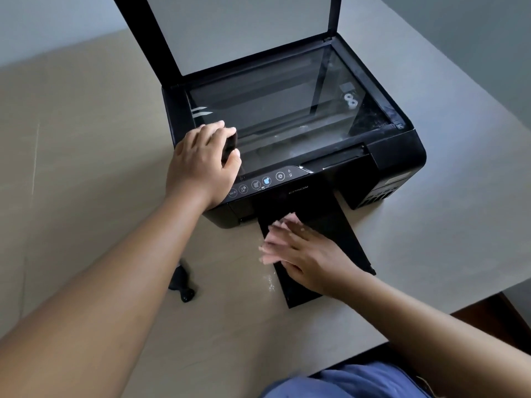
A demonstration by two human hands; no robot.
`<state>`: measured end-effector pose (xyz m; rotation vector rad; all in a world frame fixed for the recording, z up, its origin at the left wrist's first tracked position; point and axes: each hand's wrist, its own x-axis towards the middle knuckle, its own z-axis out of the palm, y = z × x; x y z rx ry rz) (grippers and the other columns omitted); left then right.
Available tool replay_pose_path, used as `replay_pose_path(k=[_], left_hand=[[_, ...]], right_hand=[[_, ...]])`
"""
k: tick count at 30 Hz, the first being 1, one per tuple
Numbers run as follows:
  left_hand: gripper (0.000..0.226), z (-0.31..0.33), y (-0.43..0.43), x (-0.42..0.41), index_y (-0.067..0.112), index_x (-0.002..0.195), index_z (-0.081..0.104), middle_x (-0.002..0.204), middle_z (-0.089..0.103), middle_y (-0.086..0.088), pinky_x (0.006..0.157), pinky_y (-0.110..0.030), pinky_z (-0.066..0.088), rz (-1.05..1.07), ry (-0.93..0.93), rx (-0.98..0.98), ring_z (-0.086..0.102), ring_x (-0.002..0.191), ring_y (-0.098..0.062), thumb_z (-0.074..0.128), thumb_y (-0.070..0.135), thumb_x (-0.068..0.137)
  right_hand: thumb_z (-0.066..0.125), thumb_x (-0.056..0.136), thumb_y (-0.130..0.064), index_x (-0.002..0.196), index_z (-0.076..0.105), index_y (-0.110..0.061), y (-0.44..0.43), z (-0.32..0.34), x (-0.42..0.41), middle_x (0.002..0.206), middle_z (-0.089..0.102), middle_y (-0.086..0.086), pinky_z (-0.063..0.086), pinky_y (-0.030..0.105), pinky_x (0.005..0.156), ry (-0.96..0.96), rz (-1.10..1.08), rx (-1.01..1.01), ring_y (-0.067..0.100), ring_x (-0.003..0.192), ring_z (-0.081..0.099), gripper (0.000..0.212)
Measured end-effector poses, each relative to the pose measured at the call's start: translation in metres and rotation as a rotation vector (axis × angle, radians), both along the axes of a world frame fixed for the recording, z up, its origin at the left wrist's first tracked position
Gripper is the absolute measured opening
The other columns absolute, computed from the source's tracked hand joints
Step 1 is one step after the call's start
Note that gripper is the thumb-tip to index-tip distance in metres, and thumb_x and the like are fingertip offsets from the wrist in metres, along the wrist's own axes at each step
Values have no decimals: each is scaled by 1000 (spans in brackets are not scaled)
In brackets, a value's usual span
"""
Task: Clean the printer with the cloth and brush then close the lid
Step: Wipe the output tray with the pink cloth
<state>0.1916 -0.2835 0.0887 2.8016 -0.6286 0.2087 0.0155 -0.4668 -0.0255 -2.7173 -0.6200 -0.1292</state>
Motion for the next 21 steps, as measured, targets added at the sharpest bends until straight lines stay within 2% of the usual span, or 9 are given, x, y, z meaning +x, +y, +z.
replay_pose_path(k=[2, 6, 8, 10, 12, 14, 18, 21], left_hand=[[42, 0, -1, -1, 28, 132, 46, 146, 41, 6, 112, -38, 25, -1, 1, 1, 34, 133, -22, 41, 39, 91], [43, 1, 0, -1, 27, 133, 46, 146, 42, 5, 112, -38, 24, -2, -5, 8, 34, 133, -23, 41, 38, 92], [45, 2, -2, -2, 26, 134, 46, 146, 41, 4, 112, -37, 23, 4, -2, 27, 34, 133, -24, 39, 38, 91], [44, 2, -4, -3, 25, 135, 46, 147, 41, 3, 112, -36, 23, 10, 5, 38, 34, 133, -24, 40, 36, 93], [44, 3, -3, -5, 25, 135, 46, 148, 42, 2, 113, -36, 22, 17, 11, 40, 34, 135, -25, 40, 34, 93], [47, 4, -3, -6, 24, 137, 47, 149, 42, 1, 115, -37, 22, 27, 21, 48, 33, 137, -26, 36, 35, 92], [50, 5, -9, -22, 23, 137, 47, 150, 40, -4, 116, -41, 23, 122, 76, -5, 30, 141, -25, 32, 40, 92], [50, 2, -18, -57, 16, 135, 49, 148, 42, -7, 115, -47, 23, 117, -3, -28, 27, 141, -29, 40, 39, 92]], right_hand=[[48, 94, -18, 139, 50, -29, -30, -3, -18, 152, 40, 1, 25, 43, 119, 26, 45, -20, 22, 146, 27, 46], [49, 90, -13, 137, 54, -24, -58, -12, -4, 150, 44, 6, 31, 50, 114, 54, -349, 68, 28, 142, 34, 48], [49, 88, -15, 137, 54, -22, -41, -9, 14, 148, 46, 9, 25, 49, 117, 58, -464, 34, 32, 138, 39, 50], [50, 87, -17, 136, 53, -22, -18, -6, 19, 145, 48, 9, 22, 44, 119, 46, -399, 1, 34, 136, 41, 49], [51, 88, -18, 136, 53, -23, -9, -4, 14, 147, 46, 8, 28, 44, 117, 55, -169, 36, 32, 139, 38, 47], [49, 91, -27, 140, 48, -27, -19, -3, 8, 152, 40, 7, 28, 45, 118, 96, 8, 75, 29, 144, 30, 49], [58, 90, -38, 149, 23, -43, -55, 14, 1, 159, 24, -7, 24, 47, 118, 197, 70, 131, 21, 149, 15, 69], [54, 93, -38, 149, 25, -43, -70, 28, -6, 159, 22, -13, 22, 39, 120, 163, 93, 182, 15, 147, 20, 63]])
